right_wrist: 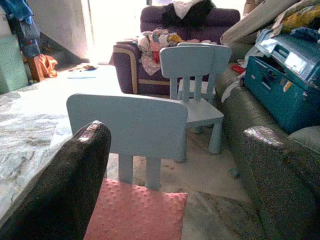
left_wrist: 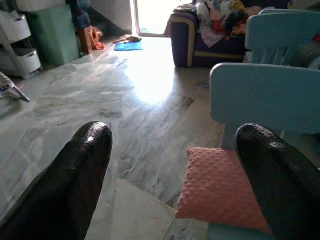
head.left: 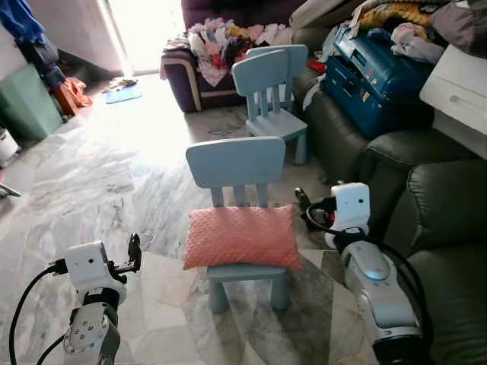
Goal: Move the pillow to the sofa
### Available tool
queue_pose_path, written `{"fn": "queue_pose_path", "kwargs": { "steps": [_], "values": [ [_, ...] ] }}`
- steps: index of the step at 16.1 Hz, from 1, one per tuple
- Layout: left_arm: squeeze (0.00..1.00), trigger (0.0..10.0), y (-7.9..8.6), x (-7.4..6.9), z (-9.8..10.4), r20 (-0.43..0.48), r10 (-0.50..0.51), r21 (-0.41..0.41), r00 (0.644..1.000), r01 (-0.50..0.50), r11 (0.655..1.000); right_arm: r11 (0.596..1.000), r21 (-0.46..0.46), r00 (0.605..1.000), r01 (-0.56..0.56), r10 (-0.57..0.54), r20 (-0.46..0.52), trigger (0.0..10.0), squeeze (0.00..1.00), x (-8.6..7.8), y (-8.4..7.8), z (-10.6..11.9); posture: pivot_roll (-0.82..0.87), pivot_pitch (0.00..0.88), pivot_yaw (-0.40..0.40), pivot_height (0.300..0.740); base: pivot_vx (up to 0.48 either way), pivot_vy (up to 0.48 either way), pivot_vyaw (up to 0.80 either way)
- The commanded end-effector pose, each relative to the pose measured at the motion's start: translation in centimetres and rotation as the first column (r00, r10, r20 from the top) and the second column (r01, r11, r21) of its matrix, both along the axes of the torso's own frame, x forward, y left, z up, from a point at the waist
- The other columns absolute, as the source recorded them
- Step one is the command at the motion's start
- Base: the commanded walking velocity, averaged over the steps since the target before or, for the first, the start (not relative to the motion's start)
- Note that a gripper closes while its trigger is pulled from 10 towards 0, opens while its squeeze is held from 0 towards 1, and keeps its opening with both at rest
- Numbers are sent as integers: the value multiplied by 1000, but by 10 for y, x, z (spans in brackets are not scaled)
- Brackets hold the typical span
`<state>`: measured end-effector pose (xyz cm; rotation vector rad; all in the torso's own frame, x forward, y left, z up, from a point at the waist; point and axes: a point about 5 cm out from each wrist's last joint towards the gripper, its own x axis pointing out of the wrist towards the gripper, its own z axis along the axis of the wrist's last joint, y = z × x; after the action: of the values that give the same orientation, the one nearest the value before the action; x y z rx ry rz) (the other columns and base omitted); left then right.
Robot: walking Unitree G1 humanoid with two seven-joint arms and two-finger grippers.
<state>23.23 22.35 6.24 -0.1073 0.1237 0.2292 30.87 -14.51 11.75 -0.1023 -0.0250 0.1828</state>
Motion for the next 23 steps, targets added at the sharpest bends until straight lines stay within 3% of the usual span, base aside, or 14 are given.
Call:
{"fn": "queue_pose_path", "kwargs": {
  "steps": [1,12,17,23],
  "values": [
    [0,10000,4,0,5,17,11,2,1000,-11,1000,999,2,999,-42,42,12,10000,0,2,11,3,-158,9,68,740,394,0,0],
    [0,10000,0,-4,0,-6,14,-7,1000,-14,1000,998,-11,998,-67,67,17,10000,0,3,13,4,-161,14,59,740,381,0,0],
    [0,10000,-2,-4,-8,-55,54,-60,997,-58,996,997,-18,997,-79,79,16,10000,0,3,15,3,-155,9,55,740,0,0,0],
    [0,10000,-3,-3,-5,-62,76,-35,995,-79,996,993,-6,993,-114,114,10,10000,0,8,29,0,-106,0,52,740,0,0,0]
  ]
}}
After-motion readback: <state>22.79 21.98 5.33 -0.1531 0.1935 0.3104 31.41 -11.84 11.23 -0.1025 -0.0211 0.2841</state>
